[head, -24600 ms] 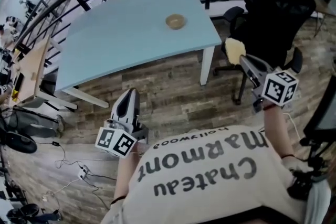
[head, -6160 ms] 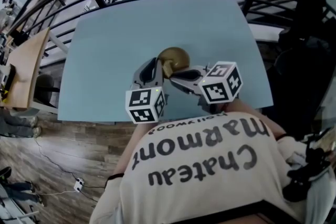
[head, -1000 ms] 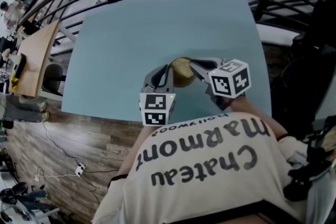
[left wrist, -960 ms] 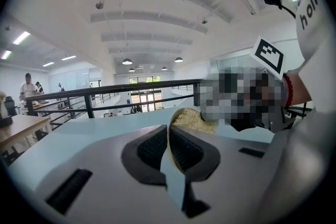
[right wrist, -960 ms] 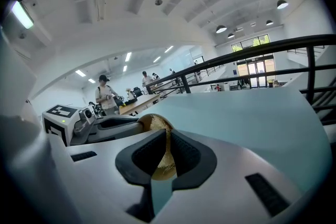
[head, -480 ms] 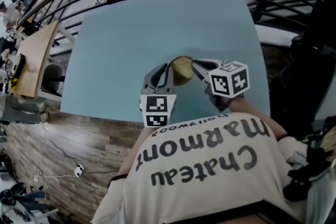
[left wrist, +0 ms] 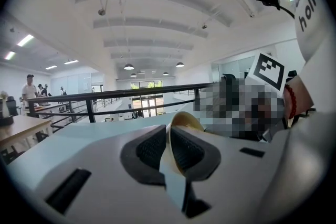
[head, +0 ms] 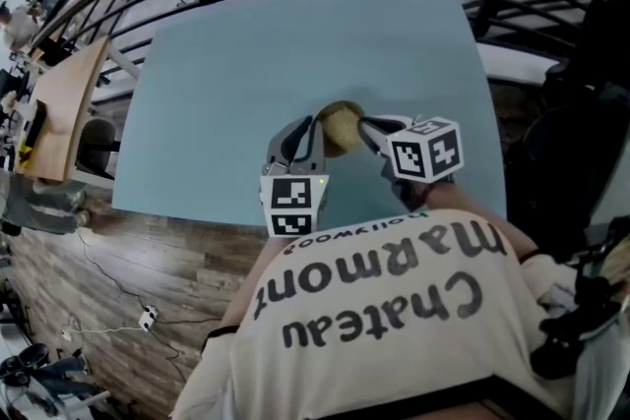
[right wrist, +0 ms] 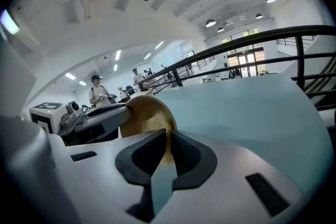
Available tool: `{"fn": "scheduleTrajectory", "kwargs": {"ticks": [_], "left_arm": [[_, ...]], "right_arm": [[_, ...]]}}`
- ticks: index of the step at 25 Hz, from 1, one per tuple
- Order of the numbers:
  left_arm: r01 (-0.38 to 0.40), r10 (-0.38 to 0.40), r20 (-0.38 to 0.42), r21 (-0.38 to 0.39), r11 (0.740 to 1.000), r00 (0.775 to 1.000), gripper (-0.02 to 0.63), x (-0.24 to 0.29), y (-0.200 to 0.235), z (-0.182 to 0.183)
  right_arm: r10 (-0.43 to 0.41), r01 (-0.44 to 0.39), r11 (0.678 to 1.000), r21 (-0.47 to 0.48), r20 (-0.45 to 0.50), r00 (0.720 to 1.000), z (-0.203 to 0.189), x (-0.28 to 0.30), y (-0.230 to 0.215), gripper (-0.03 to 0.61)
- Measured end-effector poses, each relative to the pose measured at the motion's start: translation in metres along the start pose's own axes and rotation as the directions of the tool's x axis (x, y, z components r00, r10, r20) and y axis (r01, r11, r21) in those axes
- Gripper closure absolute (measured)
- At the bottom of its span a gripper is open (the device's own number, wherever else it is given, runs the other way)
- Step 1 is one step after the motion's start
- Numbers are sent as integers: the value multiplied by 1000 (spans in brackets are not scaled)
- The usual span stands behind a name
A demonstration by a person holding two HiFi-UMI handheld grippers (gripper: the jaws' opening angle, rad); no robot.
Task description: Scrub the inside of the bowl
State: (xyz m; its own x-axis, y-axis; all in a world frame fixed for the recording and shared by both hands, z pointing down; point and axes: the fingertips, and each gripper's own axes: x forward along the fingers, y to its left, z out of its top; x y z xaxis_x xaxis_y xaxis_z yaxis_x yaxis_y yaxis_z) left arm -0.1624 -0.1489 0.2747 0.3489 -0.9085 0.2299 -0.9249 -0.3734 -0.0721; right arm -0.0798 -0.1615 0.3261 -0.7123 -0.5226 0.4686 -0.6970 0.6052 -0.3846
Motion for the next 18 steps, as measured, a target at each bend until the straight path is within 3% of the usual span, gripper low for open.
{"fn": "scheduleTrajectory", "kwargs": {"ticks": [10, 18], "left_arm": [[53, -49, 33, -119, 991, 998, 580, -2, -3, 4], [67, -60, 51, -150, 986, 997, 580, -1, -10, -3]], "right_arm": [[8, -8, 1000, 18, -30, 1000, -11, 2, 5, 526], [40, -37, 998, 45, -53, 998, -27, 3, 7, 526]]}}
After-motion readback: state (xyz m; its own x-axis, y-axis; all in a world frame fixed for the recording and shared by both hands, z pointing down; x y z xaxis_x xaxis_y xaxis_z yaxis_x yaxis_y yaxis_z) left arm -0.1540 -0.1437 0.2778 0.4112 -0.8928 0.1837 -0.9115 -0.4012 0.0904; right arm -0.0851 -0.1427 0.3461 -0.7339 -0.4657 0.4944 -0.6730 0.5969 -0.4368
